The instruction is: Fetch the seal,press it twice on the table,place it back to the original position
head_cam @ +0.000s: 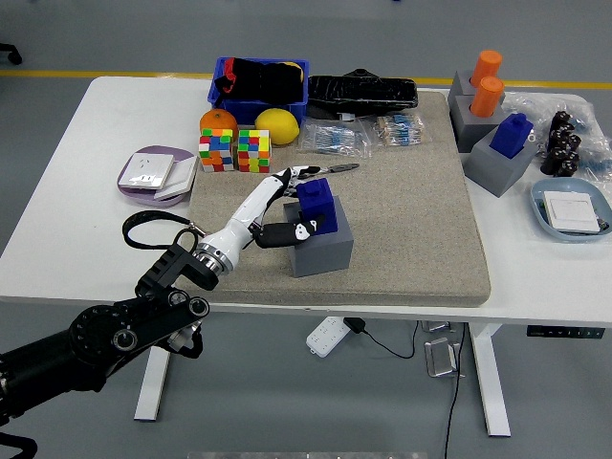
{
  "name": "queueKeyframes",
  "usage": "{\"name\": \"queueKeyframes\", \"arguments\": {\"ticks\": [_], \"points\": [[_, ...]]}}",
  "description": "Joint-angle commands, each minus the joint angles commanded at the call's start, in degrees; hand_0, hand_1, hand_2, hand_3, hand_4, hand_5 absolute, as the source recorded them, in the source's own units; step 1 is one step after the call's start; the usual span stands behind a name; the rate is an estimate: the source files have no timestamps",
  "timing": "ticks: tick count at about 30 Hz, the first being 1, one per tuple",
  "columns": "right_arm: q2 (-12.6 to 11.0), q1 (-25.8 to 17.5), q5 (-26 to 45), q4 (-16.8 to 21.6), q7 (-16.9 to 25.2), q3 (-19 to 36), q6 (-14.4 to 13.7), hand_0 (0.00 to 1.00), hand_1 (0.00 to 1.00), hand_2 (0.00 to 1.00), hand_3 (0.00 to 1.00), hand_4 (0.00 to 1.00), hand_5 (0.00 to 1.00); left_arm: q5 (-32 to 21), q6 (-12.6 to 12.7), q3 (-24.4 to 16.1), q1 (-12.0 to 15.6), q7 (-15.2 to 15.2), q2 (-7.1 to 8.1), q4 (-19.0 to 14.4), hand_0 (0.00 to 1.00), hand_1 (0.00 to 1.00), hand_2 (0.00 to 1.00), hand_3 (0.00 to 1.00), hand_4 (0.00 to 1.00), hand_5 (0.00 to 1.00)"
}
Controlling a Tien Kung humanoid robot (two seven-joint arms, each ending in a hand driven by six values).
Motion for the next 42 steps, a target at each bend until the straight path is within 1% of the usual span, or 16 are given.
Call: {"name": "queueKeyframes", "arguments": {"ticks": [10,19,26,33,39,40,42], "points": [[0.0,0.0,0.0,0.0,0.0,0.0,0.0,0.781,0.699,0.681,0.639,0.760,0.543,0.9,-0.1,-0.2,-0.4,0.3,0.62,-0.6,0.854,0.540,0.442,0.889,0.561,0.002],[0.0,0.0,-0.1,0.0,0.0,0.0,0.0,0.781,0.699,0.681,0.639,0.759,0.542,2.7,-0.5,-0.9,-0.6,1.4,1.11,-1.0,0.854,0.533,0.441,0.889,0.559,0.002],[0.0,-0.1,-0.2,0.0,0.0,0.3,0.0,0.782,0.698,0.680,0.638,0.760,0.543,3.5,-1.0,-0.6,-0.8,2.1,1.44,-1.1,0.854,0.529,0.441,0.889,0.559,0.002],[-0.1,-0.2,-0.1,0.0,0.0,0.0,0.0,0.782,0.698,0.679,0.638,0.759,0.543,3.6,-1.4,-0.2,-0.7,2.5,1.51,-1.4,0.854,0.527,0.441,0.889,0.559,0.002],[-0.2,-0.1,0.0,0.1,0.1,-0.5,0.0,0.781,0.698,0.681,0.638,0.759,0.542,3.9,-1.3,0.1,-0.7,2.4,1.16,-0.9,0.854,0.527,0.441,0.889,0.558,0.002],[-0.2,-0.1,0.0,0.1,0.1,-0.5,0.0,0.781,0.698,0.681,0.638,0.759,0.542,3.9,-1.3,0.1,-0.8,2.4,1.10,-0.8,0.855,0.557,0.443,0.888,0.557,0.002],[-0.2,-0.1,0.0,0.1,0.1,-0.6,0.0,0.781,0.698,0.681,0.638,0.759,0.542,4.0,-1.4,0.2,-0.8,2.5,1.03,-0.6,0.855,0.557,0.443,0.888,0.557,0.002]]}}
